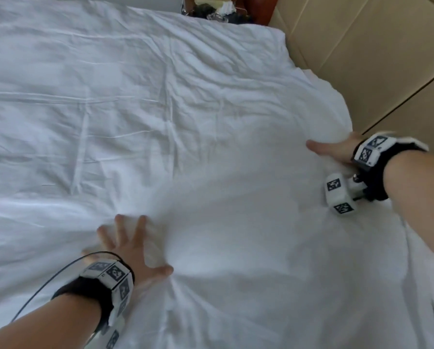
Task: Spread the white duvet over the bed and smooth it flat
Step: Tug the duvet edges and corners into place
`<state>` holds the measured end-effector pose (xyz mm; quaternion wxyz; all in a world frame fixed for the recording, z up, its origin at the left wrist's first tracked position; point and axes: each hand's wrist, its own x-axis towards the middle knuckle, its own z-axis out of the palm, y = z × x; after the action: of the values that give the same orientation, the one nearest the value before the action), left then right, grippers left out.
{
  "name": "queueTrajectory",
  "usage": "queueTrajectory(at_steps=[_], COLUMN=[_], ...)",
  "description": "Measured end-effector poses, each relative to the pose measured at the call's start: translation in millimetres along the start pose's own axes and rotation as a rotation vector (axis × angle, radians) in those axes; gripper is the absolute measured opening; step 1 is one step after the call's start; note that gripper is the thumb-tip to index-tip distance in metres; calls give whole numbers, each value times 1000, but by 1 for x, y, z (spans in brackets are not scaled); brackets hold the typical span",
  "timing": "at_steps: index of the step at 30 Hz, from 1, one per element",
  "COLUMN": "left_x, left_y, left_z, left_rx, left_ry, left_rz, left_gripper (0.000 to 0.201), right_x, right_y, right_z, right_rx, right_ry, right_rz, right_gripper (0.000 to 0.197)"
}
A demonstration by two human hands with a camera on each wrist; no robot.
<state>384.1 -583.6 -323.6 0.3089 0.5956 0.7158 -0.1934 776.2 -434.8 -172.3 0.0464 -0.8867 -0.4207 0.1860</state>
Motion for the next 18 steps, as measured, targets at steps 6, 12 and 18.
queueTrajectory(at_steps=[6,12,18], left_x=[19,51,59], left_y=[21,-4,-57], left_z=[-38,-88,-43], left_rx=[-100,-56,35], left_ry=[118,157,17], left_rz=[35,-12,-118], left_gripper=[119,120,133], right_x=[15,29,13], right_y=[22,55,-57], right_z=[0,-32,-10], right_rx=[-169,-391,-661], right_ry=[64,88,306], right_rz=[-107,4,-348], right_gripper=[71,73,71])
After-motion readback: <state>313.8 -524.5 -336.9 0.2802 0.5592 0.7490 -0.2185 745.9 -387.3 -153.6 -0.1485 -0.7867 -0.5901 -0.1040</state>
